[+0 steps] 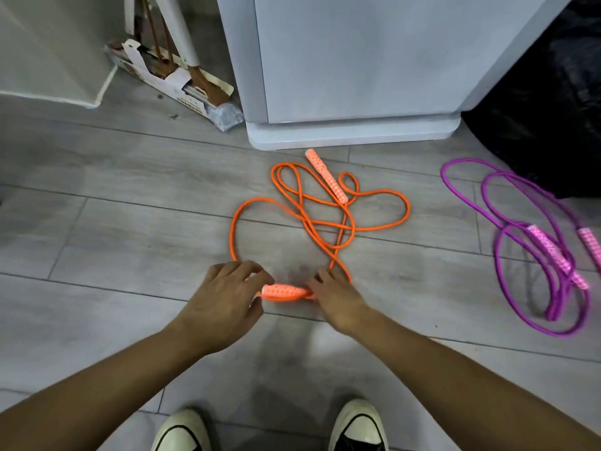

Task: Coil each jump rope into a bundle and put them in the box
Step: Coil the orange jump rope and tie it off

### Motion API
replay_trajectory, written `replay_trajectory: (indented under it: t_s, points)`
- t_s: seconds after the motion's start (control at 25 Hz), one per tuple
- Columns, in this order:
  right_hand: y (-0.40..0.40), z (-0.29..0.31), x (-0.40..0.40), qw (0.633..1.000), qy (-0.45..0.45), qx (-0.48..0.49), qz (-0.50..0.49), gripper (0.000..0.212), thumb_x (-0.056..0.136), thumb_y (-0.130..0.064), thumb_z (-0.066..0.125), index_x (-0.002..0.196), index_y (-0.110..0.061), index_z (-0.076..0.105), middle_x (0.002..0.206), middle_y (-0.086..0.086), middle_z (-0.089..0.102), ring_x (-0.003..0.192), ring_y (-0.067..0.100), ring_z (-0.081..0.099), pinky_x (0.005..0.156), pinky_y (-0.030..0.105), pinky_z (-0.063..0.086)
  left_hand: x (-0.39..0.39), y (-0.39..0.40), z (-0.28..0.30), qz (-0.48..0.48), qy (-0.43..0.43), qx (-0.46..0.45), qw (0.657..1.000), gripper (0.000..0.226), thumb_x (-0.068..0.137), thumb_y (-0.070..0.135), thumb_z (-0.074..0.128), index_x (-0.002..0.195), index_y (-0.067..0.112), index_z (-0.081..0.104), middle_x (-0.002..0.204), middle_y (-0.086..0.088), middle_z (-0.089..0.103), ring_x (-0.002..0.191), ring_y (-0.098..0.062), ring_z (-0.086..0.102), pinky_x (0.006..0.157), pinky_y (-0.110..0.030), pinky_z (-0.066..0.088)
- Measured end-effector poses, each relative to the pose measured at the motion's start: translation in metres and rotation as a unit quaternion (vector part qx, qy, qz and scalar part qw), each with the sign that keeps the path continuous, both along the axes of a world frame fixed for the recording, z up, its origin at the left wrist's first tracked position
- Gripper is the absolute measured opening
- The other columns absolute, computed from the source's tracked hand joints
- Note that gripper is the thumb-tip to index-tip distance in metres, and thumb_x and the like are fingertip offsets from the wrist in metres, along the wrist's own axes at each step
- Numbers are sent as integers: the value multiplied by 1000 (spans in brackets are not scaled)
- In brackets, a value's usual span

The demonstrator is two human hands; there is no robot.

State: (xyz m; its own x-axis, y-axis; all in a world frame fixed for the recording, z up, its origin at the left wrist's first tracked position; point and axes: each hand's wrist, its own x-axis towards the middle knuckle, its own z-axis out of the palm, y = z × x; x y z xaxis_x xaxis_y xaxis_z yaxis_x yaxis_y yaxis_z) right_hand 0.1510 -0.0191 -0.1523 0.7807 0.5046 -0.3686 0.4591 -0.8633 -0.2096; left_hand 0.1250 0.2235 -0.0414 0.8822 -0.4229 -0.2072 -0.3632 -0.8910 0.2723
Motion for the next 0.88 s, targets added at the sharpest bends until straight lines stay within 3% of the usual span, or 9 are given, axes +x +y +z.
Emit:
replay_trajectory:
  t_s: [0.16,0.32,0.48,0.56,0.64,0.76,0.88]
  points:
    - [31,13,-47,990,61,130,-10,37,78,-16,66,115,-12,63,116,13,59,112,35,53,102,50,41,-23,-6,-7,-55,16,45,997,45,72,35,45,111,25,64,105,2,65,91,-27,65,76,-39,52]
    - [39,47,-39,952,97,281,-71,32,70,-13,70,102,-11,67,98,8,65,96,25,59,88,35,46,-36,-1,-11,-79,39,89,992,50,68,35,51,114,21,62,102,1,66,89,-28,64,73,-41,53]
    - [40,74,-30,912,187,347,-113,23,76,-11,73,98,-15,69,90,-5,68,80,6,61,75,23,49,-39,1,-13,-61,27,95,993,41,75,41,70,108,20,59,91,-1,62,79,-29,62,66,-40,50]
    - [40,76,-29,893,226,364,-139,16,84,-19,74,99,-17,69,90,-5,69,75,3,61,71,19,49,-40,4,-14,-53,7,65,996,30,89,47,52,103,21,56,87,0,57,73,-27,58,60,-39,48]
    - [32,71,-25,901,205,353,-144,17,93,-34,66,103,-21,68,94,-4,66,78,4,61,73,19,48,-44,10,-12,-48,20,23,998,34,95,48,34,102,21,53,90,1,55,75,-25,55,63,-41,47]
    - [8,67,-14,933,141,298,-141,21,104,-39,46,103,-26,62,95,-11,63,88,8,58,78,25,41,-48,18,-5,2,41,-11,999,32,93,46,29,98,20,48,87,1,55,76,-27,56,65,-39,41]
    - [-11,63,-6,942,120,247,-192,29,105,-38,41,97,-22,63,91,-3,69,87,19,61,77,35,45,-42,21,-3,72,24,-5,997,35,86,51,31,95,20,46,85,1,54,78,-29,55,65,-37,37]
